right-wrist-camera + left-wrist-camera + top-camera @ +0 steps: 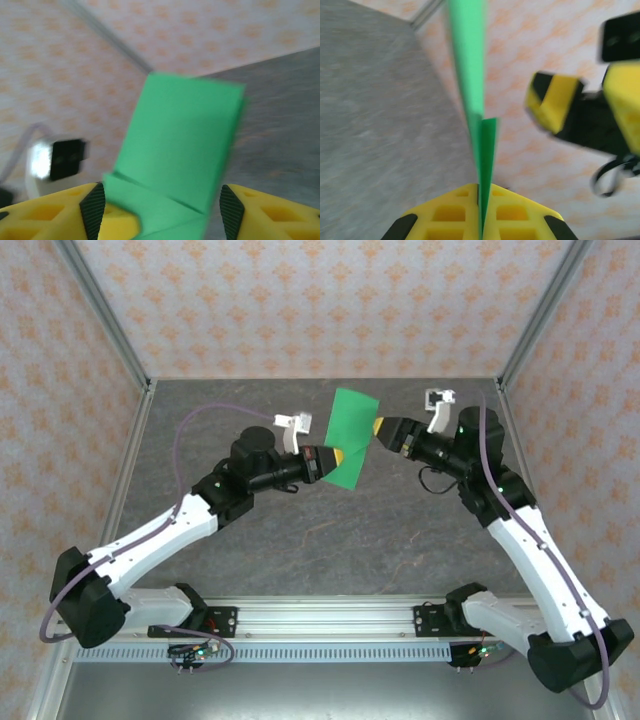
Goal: Fold a paper plane with a square sheet of paper (fold left side to right side)
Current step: Turn over the paper at the center of the table.
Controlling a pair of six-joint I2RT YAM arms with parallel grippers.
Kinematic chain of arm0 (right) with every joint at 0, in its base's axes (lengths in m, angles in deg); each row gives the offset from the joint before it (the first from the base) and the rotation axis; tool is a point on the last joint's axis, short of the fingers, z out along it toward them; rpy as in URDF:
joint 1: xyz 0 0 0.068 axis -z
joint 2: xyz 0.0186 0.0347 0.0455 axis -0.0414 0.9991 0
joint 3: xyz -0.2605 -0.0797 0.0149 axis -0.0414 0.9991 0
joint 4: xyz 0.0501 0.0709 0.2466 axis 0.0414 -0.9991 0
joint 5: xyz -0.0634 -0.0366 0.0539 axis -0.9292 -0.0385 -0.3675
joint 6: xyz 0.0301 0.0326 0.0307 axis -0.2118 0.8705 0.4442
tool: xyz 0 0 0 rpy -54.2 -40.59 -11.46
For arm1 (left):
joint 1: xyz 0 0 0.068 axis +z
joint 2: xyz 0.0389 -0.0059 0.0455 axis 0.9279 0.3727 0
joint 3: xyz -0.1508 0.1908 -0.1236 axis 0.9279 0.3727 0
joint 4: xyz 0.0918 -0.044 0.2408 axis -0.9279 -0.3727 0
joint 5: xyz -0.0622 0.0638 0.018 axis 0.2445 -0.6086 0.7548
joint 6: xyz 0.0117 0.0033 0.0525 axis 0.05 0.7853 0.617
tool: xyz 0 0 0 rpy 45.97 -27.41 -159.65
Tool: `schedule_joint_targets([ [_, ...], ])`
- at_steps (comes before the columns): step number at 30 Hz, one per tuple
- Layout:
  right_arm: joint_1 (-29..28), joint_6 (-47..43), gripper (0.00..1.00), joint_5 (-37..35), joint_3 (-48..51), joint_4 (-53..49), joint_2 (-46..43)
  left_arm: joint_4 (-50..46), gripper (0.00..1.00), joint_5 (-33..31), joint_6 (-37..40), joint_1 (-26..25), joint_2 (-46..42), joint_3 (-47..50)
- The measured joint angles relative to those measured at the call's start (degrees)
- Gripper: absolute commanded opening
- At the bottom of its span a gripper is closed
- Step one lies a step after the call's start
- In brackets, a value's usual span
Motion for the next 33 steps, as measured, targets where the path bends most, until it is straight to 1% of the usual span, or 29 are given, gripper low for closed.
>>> schedule_joint_targets([
  [2, 0.02, -2.93, 0.74, -10.16, 0.11, -7.23, -1.09, -8.61, 0.00, -7.52, 4.81, -3.23, 0.11, -2.23],
  [4, 0.02, -4.72, 0.79, -18.29, 1.09, -11.89, -1.55, -16.96, 0.00, -16.04, 8.66, -7.06, 0.87, -5.27],
  [7, 0.04, -6.51, 0.88, -28.46, 4.37, -17.14, -2.05, -28.09, 0.00, -30.12, 11.89, -12.63, 4.87, -11.08],
  [8, 0.04, -6.86, 0.89, -31.15, 5.42, -18.51, -2.08, -31.91, 0.00, -34.95, 12.28, -14.38, 7.13, -13.27],
  [9, 0.04, -7.19, 0.91, -33.64, 6.34, -19.69, -2.08, -35.04, 0.00, -38.47, 12.22, -15.54, 9.16, -15.04],
  [11, 0.04, -7.65, 0.92, -38.12, 7.63, -21.70, -2.08, -43.01, 0.00, -46.10, 10.45, -17.57, 14.86, -19.45],
  [14, 0.04, -7.98, 0.94, -43.56, 7.87, -23.37, -2.19, -53.57, 0.00, -53.81, 5.29, -18.45, 23.19, -24.63],
  [17, 0.04, -8.09, 0.95, -47.54, 7.87, -24.15, -2.86, -62.95, 0.00, -58.69, -0.37, -18.43, 30.60, -27.96],
  [19, 0.04, -8.11, 0.95, -49.53, 7.87, -24.65, -3.58, -67.95, 0.00, -60.41, -3.41, -18.40, 34.95, -29.53],
  [22, 0.04, -8.11, 0.95, -51.65, 7.87, -25.33, -4.63, -73.13, 0.00, -61.05, -6.29, -18.40, 40.76, -31.69],
  [26, 0.04, -8.13, 0.96, -52.89, 8.04, -25.73, -5.49, -76.19, 0.00, -60.81, -7.37, -18.43, 46.66, -33.88],
  [30, 0.04, -8.13, 0.96, -53.02, 8.39, -25.88, -5.70, -77.35, 0.00, -59.21, -7.08, -18.45, 51.89, -36.98],
  [33, 0.04, -8.13, 0.95, -53.02, 8.61, -25.90, -5.70, -77.33, 0.05, -57.00, -6.14, -18.45, 55.01, -39.12],
])
